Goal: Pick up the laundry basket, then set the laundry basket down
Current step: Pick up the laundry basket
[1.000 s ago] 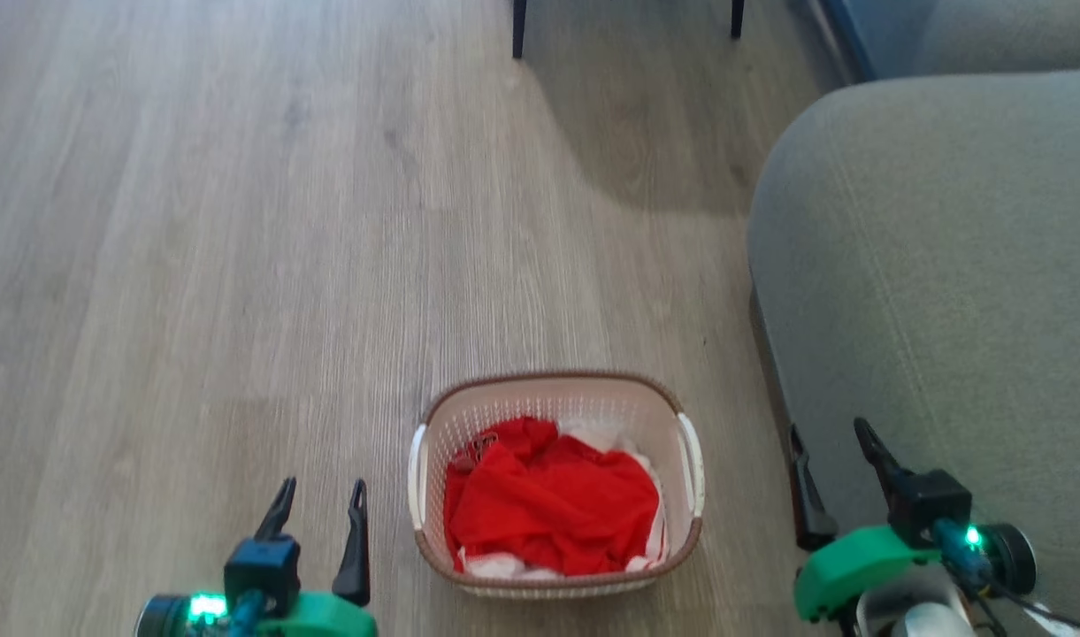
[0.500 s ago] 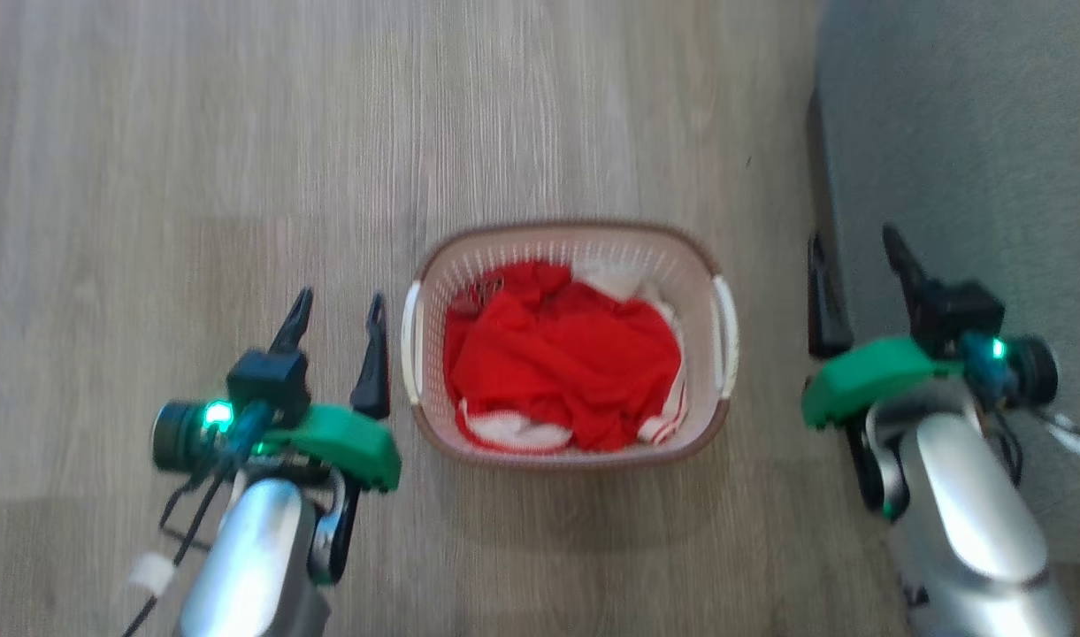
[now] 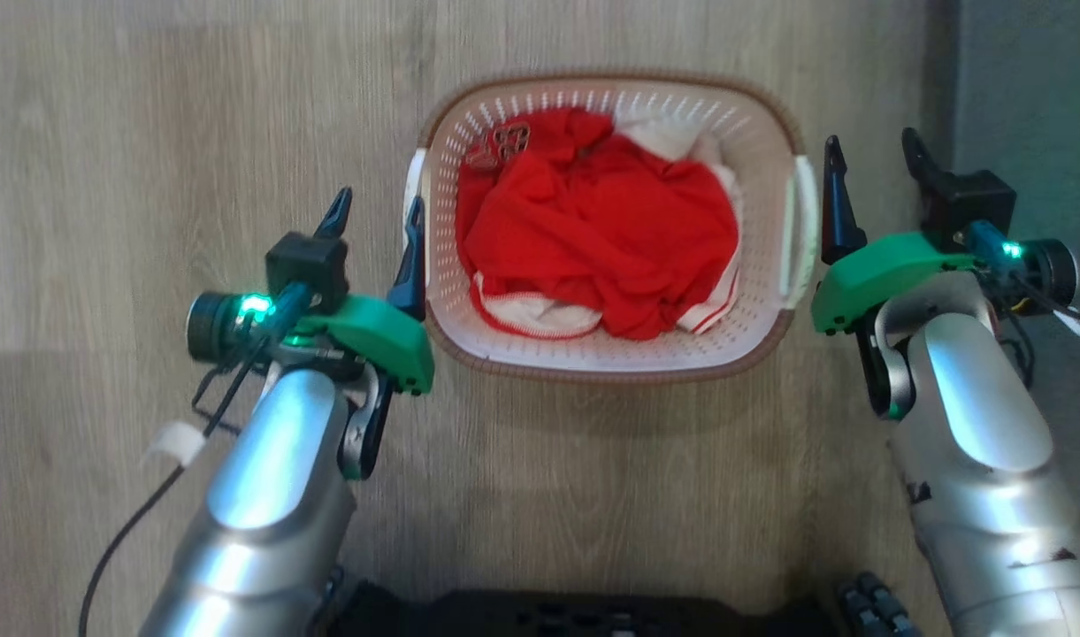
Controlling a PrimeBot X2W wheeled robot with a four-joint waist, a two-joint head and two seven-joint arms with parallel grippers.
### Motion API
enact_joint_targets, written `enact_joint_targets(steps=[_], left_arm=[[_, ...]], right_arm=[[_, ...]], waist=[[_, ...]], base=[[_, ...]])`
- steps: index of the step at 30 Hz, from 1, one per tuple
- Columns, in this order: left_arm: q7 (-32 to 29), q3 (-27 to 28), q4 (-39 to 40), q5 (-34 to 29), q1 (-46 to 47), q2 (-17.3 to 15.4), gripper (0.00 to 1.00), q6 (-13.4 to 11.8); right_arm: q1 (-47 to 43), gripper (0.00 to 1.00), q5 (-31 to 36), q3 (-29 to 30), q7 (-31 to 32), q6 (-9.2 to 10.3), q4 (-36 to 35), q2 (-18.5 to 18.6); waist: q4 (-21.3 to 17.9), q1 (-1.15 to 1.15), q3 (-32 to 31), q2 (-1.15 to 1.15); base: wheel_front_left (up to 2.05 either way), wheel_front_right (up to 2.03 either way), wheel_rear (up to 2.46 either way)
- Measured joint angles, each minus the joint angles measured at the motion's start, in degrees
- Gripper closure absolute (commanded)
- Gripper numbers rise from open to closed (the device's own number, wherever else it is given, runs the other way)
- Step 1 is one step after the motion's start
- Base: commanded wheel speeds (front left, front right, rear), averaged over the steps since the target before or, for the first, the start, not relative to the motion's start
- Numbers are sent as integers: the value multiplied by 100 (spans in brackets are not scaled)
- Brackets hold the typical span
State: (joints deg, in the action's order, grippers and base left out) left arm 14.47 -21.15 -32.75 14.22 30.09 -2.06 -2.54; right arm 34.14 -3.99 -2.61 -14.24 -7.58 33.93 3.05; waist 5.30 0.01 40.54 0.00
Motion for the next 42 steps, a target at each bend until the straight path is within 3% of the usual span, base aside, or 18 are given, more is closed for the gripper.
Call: enact_joint_targets(steps=[11, 33, 34, 38, 40, 41, 42], left_arm=[[7, -649, -760, 445, 791, 25, 0, 10], [7, -1414, -2052, 873, 2012, 47, 0, 94], [7, -1440, -2054, 900, 2033, 47, 3, 89], [7, -1550, -2057, 976, 2066, 49, 36, 18], [8, -1597, -2093, 1035, 2067, 49, 47, -1], [8, -1626, -2121, 1078, 2067, 51, 47, -2], [15, -1673, -2137, 1115, 2068, 51, 50, -2]], right_arm=[[328, 0, 125, 116, 0, 0, 602, 46], [681, 0, 191, 64, 0, 0, 757, 79], [683, 0, 191, 58, -1, 0, 765, 79], [727, 0, 191, 29, -1, 0, 802, 80], [790, 14, 191, 18, -1, 0, 866, 81], [817, 14, 191, 11, -2, 0, 898, 81], [839, 22, 191, 5, -5, 0, 939, 81]], waist=[[210, 0, 885, 0], [235, -1, 1687, 0], [239, -1, 1694, 0], [247, -1, 1713, 0], [251, -1, 1720, 0], [253, -1, 1724, 0], [256, -1, 1729, 0]], base=[[0, 0, 0], [0, 0, 0], [0, 0, 0], [0, 0, 0], [0, 0, 0], [0, 0, 0], [0, 0, 0]])
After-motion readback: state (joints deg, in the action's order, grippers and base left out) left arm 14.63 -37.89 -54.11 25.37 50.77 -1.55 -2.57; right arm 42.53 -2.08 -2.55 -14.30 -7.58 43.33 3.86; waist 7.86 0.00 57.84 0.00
